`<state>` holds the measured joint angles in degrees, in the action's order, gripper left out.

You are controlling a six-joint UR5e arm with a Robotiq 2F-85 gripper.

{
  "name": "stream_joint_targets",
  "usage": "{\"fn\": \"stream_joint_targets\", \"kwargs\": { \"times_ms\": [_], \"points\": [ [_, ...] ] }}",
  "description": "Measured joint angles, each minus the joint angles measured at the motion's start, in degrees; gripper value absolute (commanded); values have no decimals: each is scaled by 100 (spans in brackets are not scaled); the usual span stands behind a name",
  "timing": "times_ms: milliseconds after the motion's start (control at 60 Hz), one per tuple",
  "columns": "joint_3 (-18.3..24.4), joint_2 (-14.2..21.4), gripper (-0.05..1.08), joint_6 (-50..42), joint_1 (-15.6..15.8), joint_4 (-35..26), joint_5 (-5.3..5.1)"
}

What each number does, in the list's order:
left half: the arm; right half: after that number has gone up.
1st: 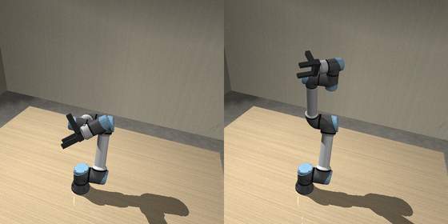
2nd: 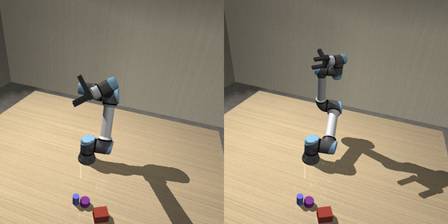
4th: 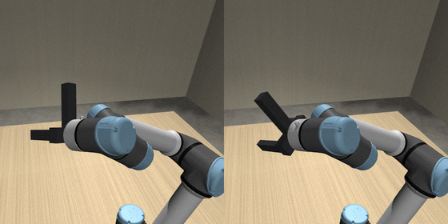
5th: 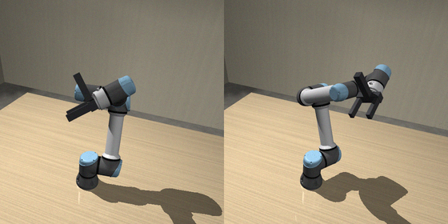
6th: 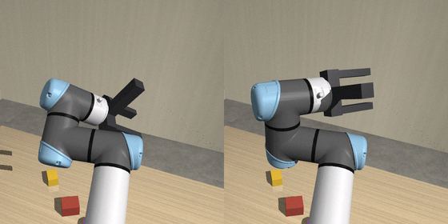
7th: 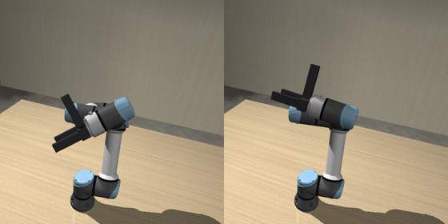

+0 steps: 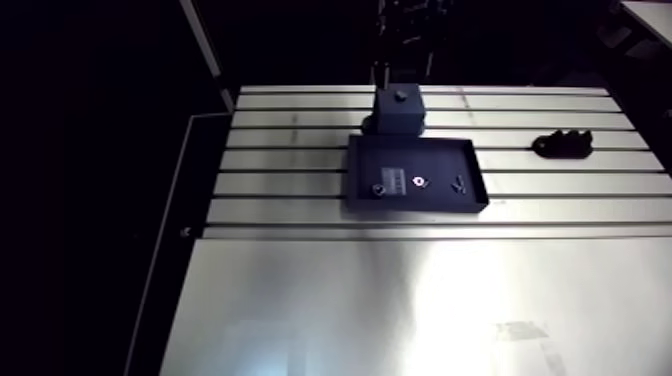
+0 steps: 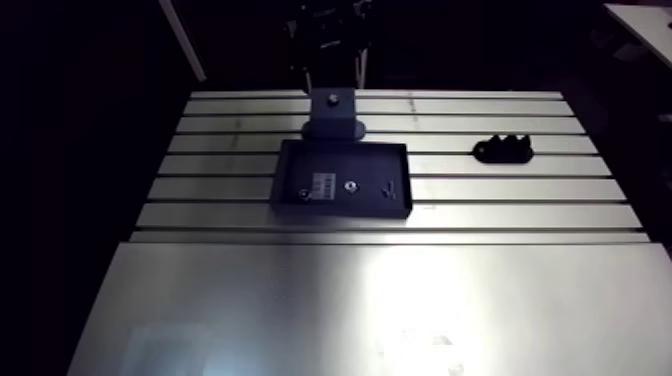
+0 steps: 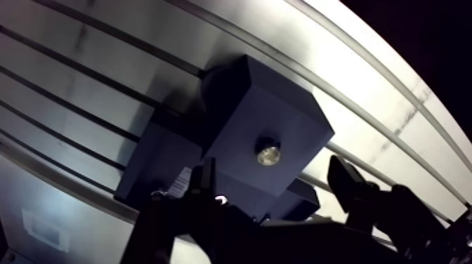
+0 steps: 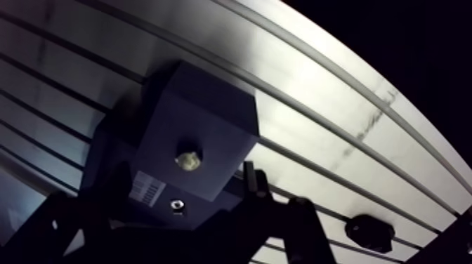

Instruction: Pick up the M10 bolt and insert it into the hex recess until seated.

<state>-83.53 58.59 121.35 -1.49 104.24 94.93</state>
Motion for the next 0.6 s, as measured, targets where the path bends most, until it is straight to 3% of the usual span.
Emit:
{"fn": "stream_joint_targets", "kwargs": {
  "times_ms": [600],
  "points": [
    [-67,69,16,-259,10,-5,-21]
  ]
}}
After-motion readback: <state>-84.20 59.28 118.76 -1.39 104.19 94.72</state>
